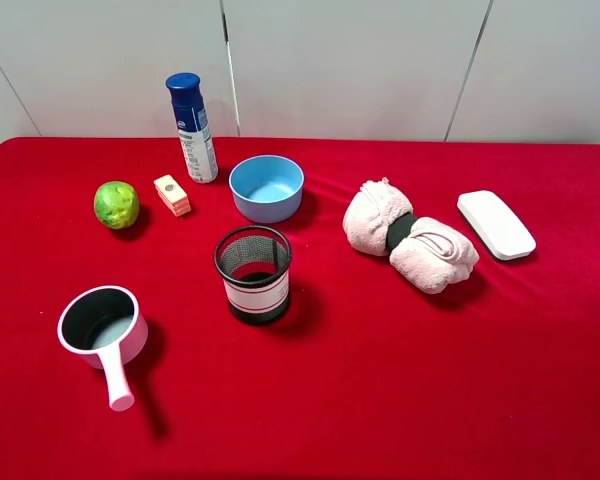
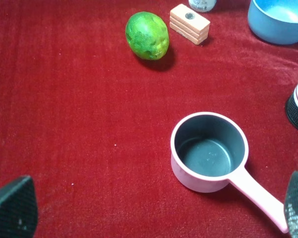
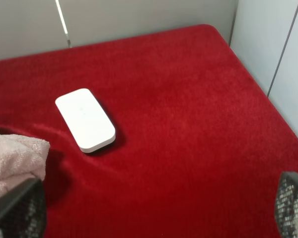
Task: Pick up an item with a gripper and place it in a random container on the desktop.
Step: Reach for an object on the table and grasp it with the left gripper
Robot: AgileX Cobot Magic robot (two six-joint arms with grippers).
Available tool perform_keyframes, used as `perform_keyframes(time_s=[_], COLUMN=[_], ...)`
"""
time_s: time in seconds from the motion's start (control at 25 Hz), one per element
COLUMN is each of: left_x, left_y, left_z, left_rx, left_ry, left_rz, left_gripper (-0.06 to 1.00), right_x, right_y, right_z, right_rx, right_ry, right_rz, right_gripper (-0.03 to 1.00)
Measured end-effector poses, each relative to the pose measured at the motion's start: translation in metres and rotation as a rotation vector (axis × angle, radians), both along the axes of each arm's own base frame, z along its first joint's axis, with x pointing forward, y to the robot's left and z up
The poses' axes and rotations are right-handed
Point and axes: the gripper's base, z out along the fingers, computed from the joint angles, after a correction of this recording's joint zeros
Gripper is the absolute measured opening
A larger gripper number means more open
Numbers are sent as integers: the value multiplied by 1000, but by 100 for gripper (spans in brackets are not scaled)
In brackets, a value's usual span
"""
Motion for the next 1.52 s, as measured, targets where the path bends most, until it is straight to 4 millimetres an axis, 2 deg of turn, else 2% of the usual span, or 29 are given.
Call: perform_keyframes(time_s=[1.2,1.36,1.52], left_x=[0,0,11], left_y=[0,1,1], left_z=[0,8,23], left_rx=[1,-18,-19], left_ry=[0,-3,67], left_rz=[5,30,36], left_gripper=[99,99,99], right_x=[0,0,0], right_y=[0,0,0], right_z=[0,0,0], right_rx=[0,0,0], right_ry=[0,0,0], right_rz=[0,0,0], right_gripper=[69,69,69])
